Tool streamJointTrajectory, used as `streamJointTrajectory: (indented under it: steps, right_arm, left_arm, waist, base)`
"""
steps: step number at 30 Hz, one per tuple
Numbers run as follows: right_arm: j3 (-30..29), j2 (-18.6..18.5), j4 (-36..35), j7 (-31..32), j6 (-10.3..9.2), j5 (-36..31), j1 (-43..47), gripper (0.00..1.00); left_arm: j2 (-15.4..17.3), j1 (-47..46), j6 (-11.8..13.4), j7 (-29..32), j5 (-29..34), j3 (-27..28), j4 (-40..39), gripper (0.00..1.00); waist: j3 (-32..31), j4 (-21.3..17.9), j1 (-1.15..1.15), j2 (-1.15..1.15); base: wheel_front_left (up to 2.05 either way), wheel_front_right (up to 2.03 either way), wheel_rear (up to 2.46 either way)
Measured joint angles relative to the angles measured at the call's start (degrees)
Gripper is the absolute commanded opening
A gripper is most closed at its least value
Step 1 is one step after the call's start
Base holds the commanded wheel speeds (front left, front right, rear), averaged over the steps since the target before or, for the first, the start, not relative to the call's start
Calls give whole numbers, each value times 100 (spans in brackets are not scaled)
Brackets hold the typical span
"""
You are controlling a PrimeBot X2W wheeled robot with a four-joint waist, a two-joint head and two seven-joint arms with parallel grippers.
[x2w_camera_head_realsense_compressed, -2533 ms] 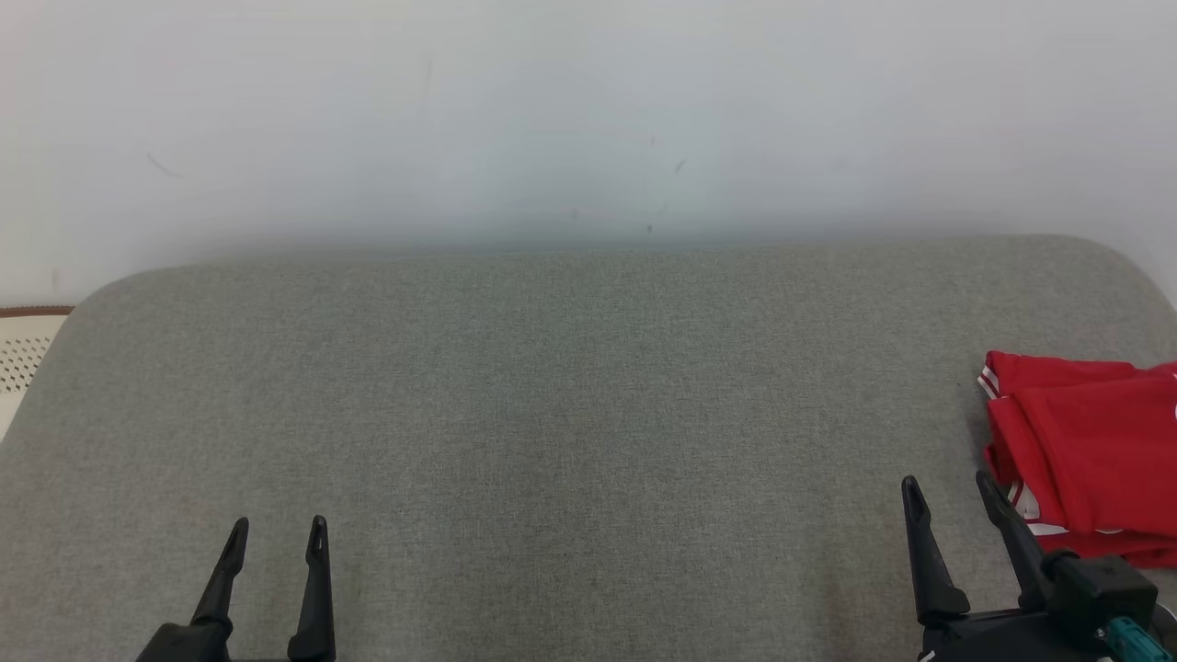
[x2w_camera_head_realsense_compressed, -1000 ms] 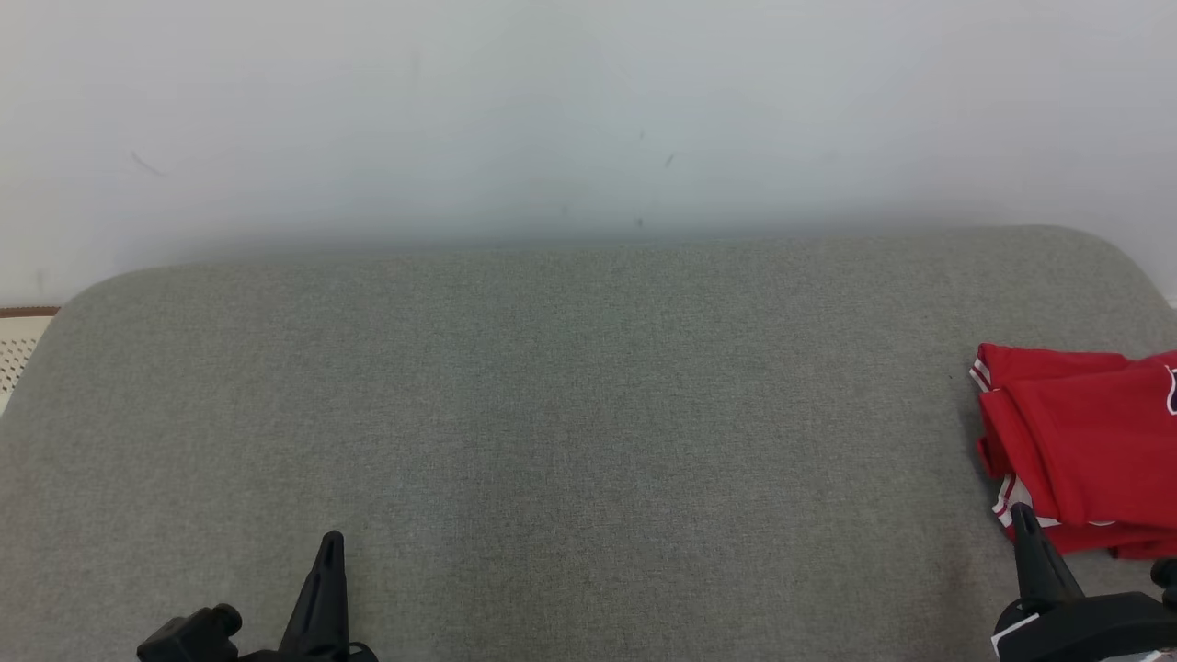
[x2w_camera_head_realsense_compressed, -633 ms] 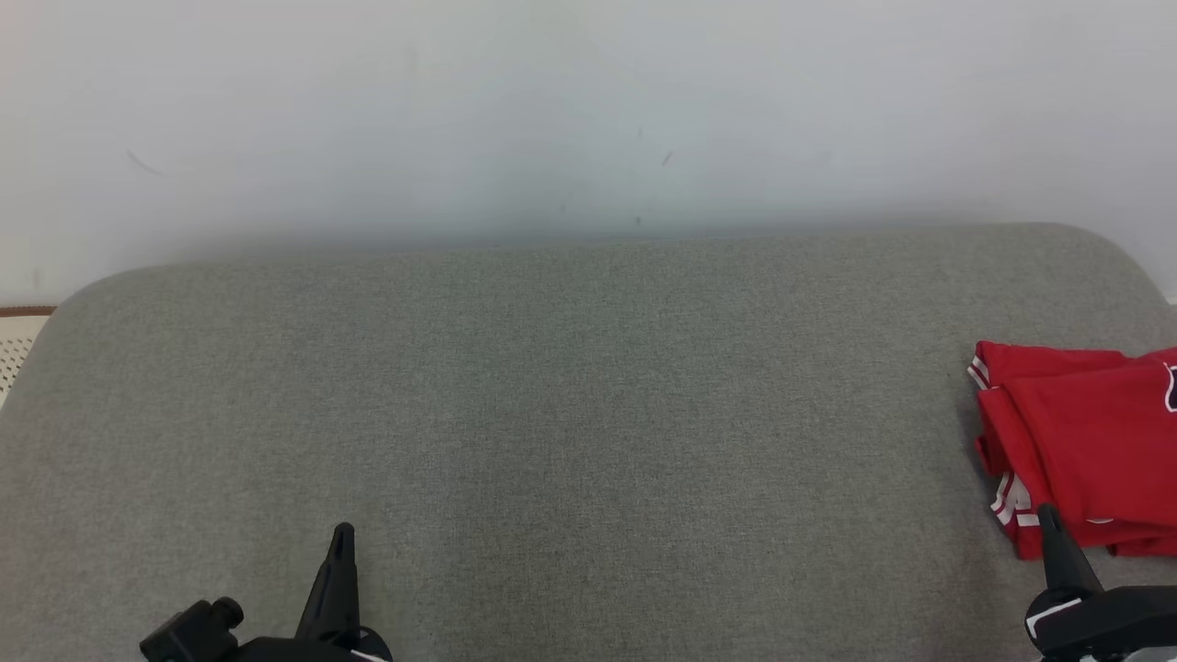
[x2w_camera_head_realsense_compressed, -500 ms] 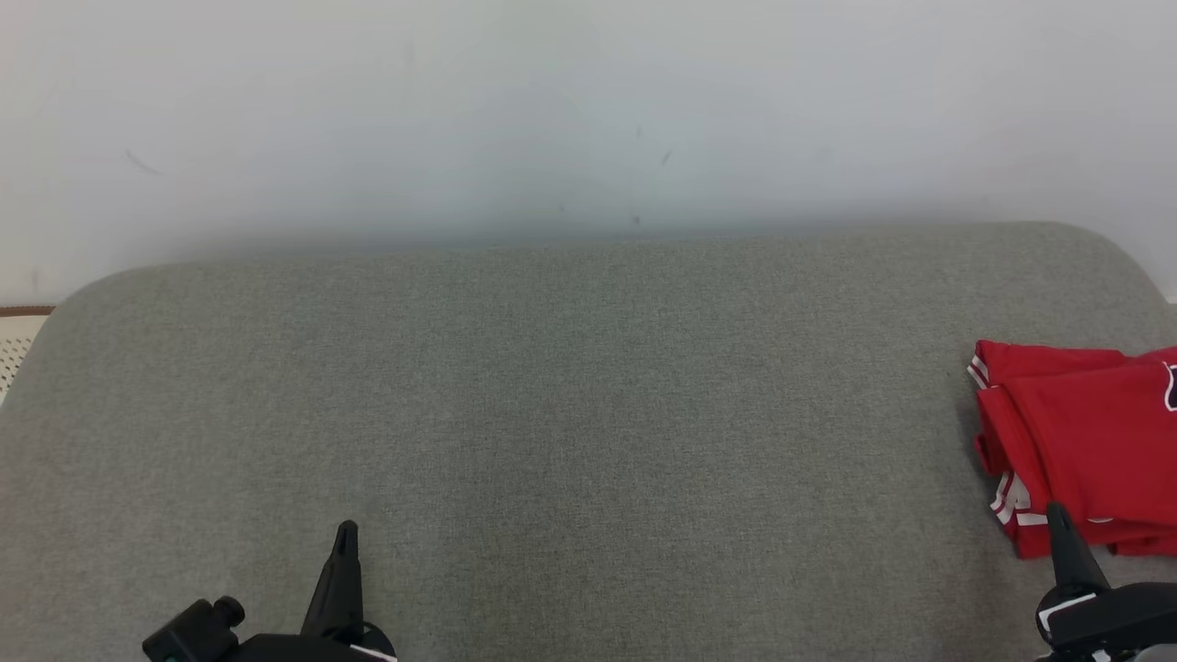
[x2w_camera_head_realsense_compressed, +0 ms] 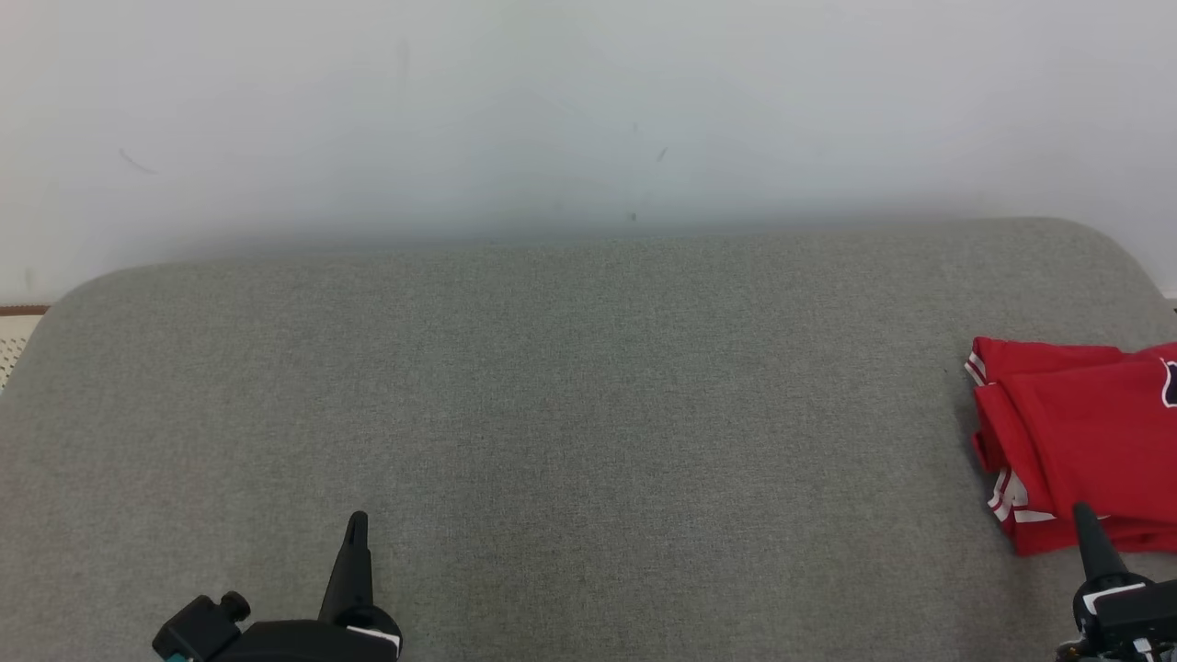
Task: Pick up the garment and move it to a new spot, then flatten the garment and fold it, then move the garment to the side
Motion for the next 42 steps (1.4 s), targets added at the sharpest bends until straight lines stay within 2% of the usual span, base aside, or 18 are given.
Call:
streamJointTrajectory:
  steps: [22,42]
  right_arm:
    - [-630,-29,526,459,-1,1261,-378,0]
    - [-1094,-46,912,793,-3,2129,-645,0]
  left_arm:
    - [-126,-343,-259,-57,-1394,-216,408,0]
    - [-220,-592,-454,-83,-2379,-376,697,0]
  waist:
    - [39,-40,0,0]
    - [72,-75,0,0]
  base:
    - [0,0,0]
    - [0,0,0]
